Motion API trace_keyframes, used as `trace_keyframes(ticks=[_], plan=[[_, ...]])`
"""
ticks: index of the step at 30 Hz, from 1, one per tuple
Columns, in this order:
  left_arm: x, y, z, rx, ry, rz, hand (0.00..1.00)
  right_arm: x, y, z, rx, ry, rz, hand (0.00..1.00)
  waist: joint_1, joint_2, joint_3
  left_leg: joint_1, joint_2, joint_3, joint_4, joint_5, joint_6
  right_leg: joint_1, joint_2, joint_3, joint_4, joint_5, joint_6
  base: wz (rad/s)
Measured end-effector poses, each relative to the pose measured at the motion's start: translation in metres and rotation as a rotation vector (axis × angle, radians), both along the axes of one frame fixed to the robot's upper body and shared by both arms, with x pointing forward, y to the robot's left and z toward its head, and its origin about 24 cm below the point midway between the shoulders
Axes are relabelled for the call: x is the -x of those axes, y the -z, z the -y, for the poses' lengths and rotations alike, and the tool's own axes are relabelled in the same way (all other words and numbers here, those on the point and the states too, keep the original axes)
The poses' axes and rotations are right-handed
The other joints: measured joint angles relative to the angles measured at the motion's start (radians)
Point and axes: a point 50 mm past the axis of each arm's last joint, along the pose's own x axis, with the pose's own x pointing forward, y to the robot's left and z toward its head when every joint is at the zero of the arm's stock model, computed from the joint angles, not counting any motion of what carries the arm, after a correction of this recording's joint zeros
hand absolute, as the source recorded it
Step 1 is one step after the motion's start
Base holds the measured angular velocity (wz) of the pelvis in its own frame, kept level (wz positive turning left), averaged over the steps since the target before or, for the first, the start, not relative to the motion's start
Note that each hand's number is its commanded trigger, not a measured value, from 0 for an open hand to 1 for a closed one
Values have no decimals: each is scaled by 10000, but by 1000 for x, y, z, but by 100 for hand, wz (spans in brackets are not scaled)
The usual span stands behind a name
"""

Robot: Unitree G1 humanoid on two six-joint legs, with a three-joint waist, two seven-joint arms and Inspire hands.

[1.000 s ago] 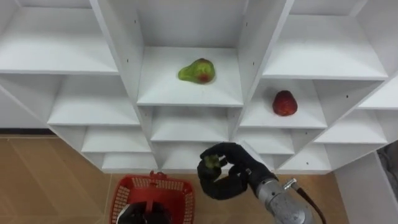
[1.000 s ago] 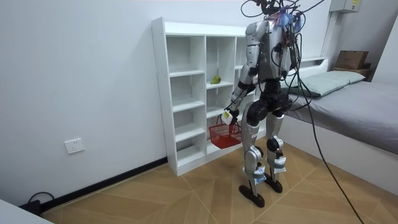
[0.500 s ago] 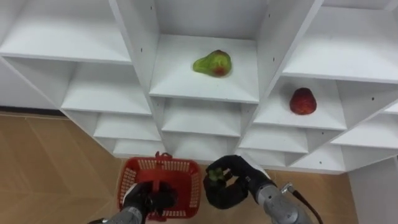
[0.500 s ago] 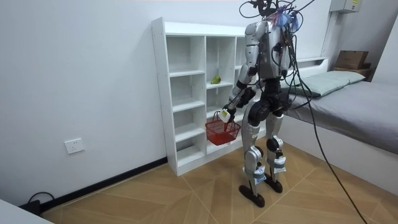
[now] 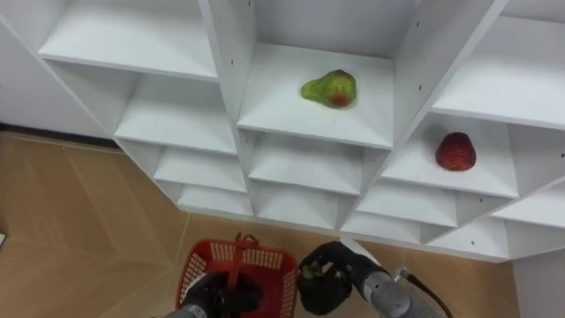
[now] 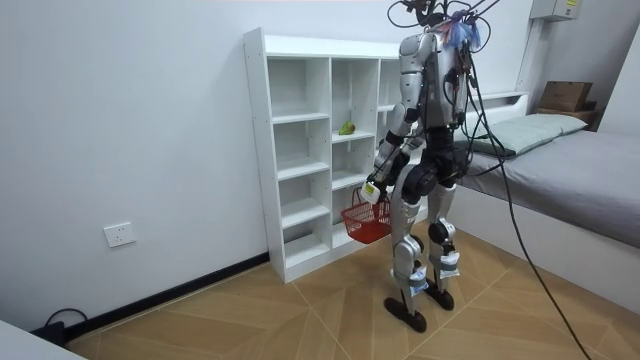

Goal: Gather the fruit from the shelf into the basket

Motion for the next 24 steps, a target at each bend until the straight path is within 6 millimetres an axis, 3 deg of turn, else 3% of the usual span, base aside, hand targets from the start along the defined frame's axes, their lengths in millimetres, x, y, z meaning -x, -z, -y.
trace_keyframes(ticks=[11, 24], plan=[[0, -1, 13, 832, 1364, 24, 100, 6, 8, 0, 365, 66, -93, 100, 31, 58, 39, -63, -43, -85, 2, 31, 28, -7, -41, -88, 7, 0, 3, 2], [1, -3, 27, 1202, 2772, -33, 100, -10, -1, -14, -101, 376, 426, 100, 13, 53, 40, -70, -64, -149, 1, 46, 27, -30, -37, -31, 6, 0, 3, 0]])
